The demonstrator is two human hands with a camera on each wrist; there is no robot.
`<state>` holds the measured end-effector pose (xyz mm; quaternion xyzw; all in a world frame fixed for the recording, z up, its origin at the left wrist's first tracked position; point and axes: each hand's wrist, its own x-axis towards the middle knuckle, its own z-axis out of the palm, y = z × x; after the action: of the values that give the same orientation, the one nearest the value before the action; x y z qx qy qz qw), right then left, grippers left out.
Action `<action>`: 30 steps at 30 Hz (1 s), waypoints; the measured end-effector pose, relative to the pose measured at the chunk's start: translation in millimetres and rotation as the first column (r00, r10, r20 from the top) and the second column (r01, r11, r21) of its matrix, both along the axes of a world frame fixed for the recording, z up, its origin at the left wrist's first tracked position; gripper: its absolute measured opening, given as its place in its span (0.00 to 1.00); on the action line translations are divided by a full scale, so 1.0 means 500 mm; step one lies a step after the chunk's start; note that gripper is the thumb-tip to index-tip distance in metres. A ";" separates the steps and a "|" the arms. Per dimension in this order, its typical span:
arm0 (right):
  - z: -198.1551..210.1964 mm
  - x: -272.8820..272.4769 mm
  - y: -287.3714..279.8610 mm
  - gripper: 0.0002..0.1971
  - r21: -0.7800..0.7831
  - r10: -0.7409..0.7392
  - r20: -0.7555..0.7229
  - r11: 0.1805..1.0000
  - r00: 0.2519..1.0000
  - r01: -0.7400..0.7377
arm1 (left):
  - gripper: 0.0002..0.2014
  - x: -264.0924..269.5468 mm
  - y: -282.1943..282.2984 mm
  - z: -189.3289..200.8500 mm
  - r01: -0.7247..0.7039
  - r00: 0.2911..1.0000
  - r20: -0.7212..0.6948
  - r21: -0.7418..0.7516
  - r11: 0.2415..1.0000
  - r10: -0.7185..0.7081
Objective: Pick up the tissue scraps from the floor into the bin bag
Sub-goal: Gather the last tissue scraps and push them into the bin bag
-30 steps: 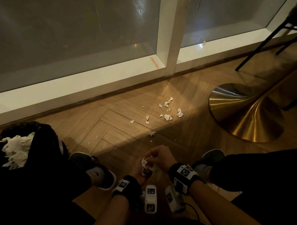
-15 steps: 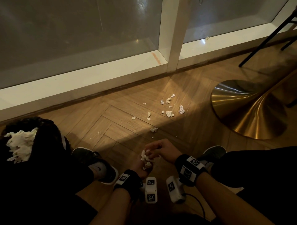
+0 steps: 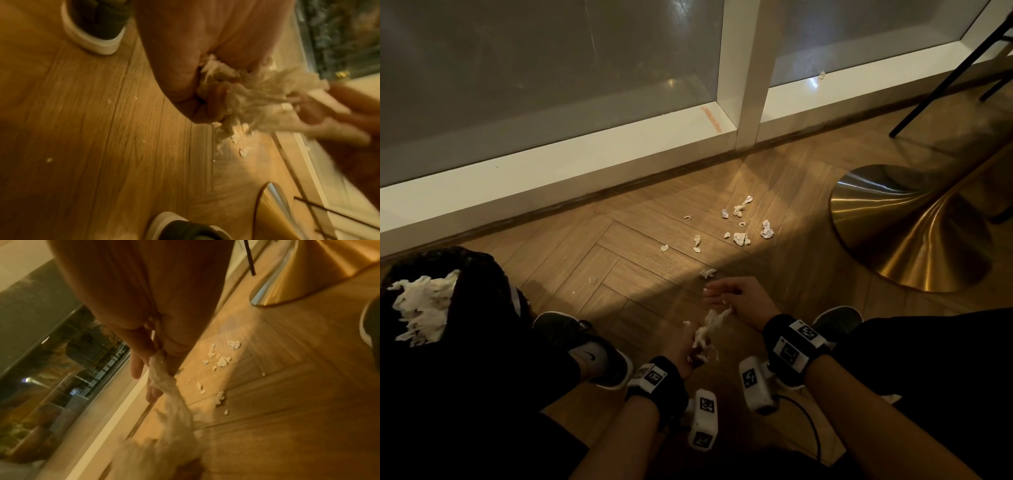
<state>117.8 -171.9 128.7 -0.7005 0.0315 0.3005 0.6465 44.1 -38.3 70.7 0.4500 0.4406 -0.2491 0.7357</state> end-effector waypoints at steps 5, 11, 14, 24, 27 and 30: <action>-0.002 -0.011 0.009 0.18 0.126 -0.015 -0.111 0.992 0.994 0.029 | 0.11 0.000 -0.036 0.055 0.257 0.947 0.165 0.121 0.959 -0.274; -0.020 -0.017 -0.001 0.19 0.115 -0.065 -0.203 0.989 0.977 0.090 | 0.07 0.002 -0.032 0.058 0.303 0.923 0.233 0.048 0.952 -0.306; -0.025 -0.023 0.003 0.20 0.088 -0.043 -0.169 0.994 0.985 0.058 | 0.09 0.003 -0.033 0.065 0.328 0.914 0.241 0.032 0.944 -0.326; -0.034 -0.031 0.008 0.15 0.097 -0.036 -0.189 0.994 0.981 0.055 | 0.13 -0.001 -0.033 0.063 0.258 0.936 0.247 0.010 0.966 -0.252; -0.032 -0.034 0.010 0.14 0.147 -0.029 -0.238 0.987 0.971 0.065 | 0.11 0.003 -0.032 0.059 0.249 0.940 0.230 0.039 0.968 -0.252; -0.033 -0.030 0.005 0.14 0.122 0.027 -0.197 0.993 0.980 -0.003 | 0.13 0.010 -0.021 0.048 0.184 0.964 0.182 0.061 0.981 -0.192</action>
<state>102.7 -169.6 112.1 -0.6269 0.0724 0.3750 0.6790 49.2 -48.7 94.6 0.5273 0.3302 -0.2648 0.7368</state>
